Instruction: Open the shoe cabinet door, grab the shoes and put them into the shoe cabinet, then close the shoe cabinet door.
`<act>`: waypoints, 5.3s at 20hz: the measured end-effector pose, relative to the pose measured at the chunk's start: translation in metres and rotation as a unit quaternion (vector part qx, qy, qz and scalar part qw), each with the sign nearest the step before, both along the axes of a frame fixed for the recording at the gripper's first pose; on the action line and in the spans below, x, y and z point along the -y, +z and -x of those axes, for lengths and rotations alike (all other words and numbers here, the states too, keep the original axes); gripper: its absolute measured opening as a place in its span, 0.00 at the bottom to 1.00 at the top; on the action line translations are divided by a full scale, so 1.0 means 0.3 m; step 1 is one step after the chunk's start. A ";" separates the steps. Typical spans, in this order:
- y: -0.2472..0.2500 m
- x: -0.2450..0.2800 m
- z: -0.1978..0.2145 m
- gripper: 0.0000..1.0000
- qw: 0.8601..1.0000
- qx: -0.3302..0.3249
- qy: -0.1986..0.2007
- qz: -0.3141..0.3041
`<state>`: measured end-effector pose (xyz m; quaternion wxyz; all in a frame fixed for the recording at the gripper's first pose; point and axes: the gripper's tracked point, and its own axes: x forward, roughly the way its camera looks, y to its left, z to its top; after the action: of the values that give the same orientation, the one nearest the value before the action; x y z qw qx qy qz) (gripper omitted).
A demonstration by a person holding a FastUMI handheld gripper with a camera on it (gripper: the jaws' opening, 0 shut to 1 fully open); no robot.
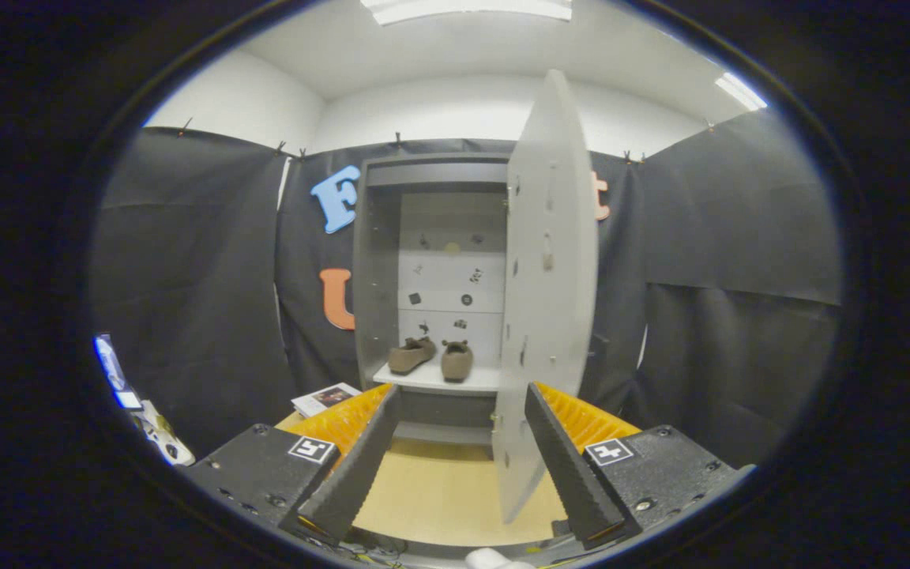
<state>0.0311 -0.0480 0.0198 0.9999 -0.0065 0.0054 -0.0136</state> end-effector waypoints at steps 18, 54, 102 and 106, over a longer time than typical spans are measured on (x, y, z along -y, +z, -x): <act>-0.123 0.471 -0.348 1.00 0.999 -0.046 0.014 -0.024; -0.193 -0.409 -0.610 1.00 0.993 -0.049 0.111 -0.010; -0.125 -0.031 0.023 1.00 0.999 -0.004 -0.033 -0.029; -0.118 -0.037 0.026 1.00 0.999 0.000 -0.029 -0.028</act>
<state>0.0233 -0.0370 -0.0158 0.9988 0.0220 0.0060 -0.0428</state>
